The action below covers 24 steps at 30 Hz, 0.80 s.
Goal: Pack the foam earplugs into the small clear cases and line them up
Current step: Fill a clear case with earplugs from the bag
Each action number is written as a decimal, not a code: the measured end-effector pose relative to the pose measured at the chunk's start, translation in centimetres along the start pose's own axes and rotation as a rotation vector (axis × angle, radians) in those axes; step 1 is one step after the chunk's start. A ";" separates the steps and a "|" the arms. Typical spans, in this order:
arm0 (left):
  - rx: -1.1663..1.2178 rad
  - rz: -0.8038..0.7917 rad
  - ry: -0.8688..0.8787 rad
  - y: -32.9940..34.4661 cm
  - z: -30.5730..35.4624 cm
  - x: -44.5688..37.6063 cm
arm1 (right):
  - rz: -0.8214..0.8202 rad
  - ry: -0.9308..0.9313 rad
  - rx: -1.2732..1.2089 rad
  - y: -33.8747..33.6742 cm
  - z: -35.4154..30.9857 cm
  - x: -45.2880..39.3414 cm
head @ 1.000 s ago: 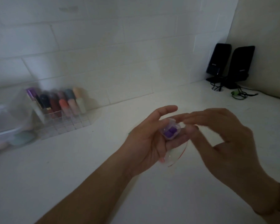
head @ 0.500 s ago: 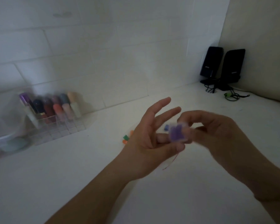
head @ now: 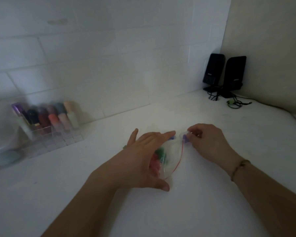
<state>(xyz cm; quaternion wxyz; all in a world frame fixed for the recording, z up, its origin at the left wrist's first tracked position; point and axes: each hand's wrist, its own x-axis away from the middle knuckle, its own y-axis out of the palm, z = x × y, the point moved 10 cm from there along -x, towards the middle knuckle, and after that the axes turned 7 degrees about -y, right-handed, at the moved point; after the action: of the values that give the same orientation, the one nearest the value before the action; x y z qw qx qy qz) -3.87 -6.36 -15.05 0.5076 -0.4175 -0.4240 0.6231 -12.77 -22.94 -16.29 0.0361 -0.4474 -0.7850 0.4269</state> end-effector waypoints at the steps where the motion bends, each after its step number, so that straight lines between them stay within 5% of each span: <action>1: 0.015 -0.006 -0.013 0.1 0.0 -0.1 | 0.017 0.013 0.005 -0.1 0.1 -0.1; 15: 0.170 0.124 0.054 -0.6 0.4 -0.2 | -0.021 -0.352 0.115 0.6 -2.9 1.1; 19: 0.210 0.162 0.062 -0.8 0.5 -0.1 | 0.137 -0.216 0.351 -5.5 -1.9 1.0; 24: 0.249 0.189 0.100 -0.7 1.5 -0.1 | -0.094 0.065 0.613 -6.5 2.8 1.3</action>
<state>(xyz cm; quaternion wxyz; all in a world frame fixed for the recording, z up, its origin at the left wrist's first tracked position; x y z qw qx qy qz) -5.10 -6.49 -13.89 0.5150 -0.4202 -0.2763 0.6942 -19.11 -25.29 -13.89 0.2140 -0.3924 -0.6378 0.6272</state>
